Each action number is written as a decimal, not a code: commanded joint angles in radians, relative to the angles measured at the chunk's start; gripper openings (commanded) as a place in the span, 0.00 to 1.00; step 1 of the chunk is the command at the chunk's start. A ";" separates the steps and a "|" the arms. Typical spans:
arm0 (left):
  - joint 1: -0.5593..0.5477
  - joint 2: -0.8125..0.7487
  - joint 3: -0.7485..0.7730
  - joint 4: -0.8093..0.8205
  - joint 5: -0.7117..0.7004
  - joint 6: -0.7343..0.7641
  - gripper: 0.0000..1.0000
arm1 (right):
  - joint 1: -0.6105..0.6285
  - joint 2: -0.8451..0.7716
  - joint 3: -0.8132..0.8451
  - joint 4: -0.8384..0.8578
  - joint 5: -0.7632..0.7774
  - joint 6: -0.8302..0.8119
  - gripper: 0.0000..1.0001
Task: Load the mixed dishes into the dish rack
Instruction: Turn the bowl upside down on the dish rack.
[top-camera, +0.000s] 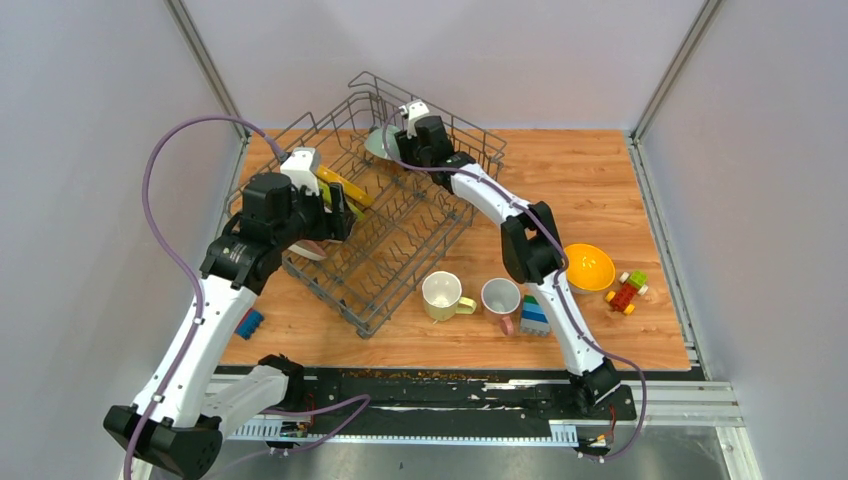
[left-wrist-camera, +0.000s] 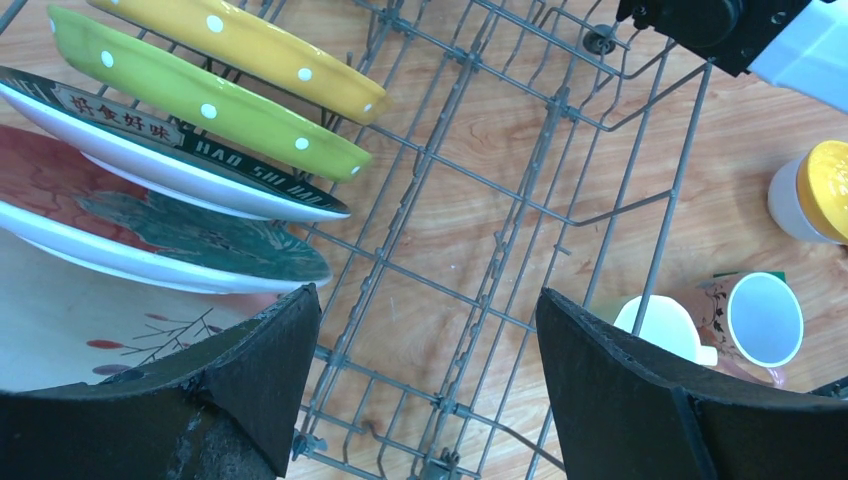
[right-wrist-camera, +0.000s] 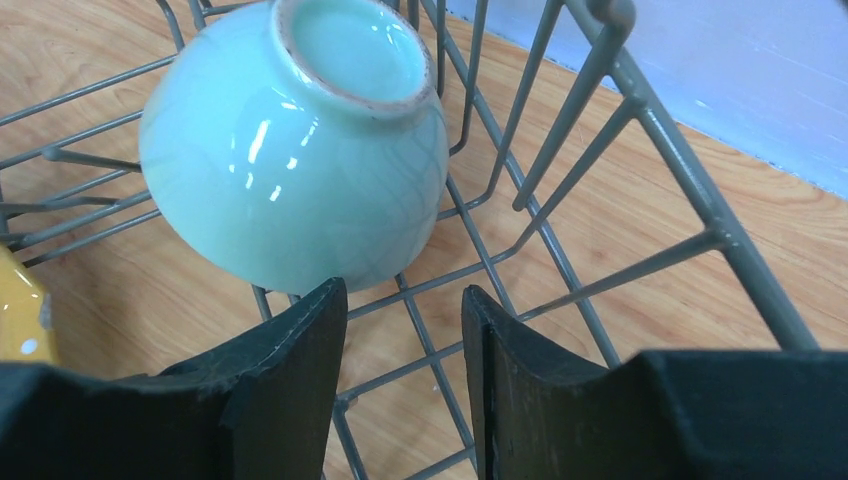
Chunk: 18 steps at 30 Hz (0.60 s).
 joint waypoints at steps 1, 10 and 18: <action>0.001 -0.023 0.039 0.005 -0.004 0.019 0.86 | 0.017 0.012 0.065 0.094 -0.009 -0.008 0.47; 0.001 -0.026 0.040 0.005 0.010 0.014 0.86 | 0.026 -0.142 -0.029 0.098 0.024 -0.074 0.55; 0.001 -0.011 0.056 0.033 0.050 0.011 0.90 | 0.035 -0.498 -0.294 0.094 -0.126 -0.052 0.71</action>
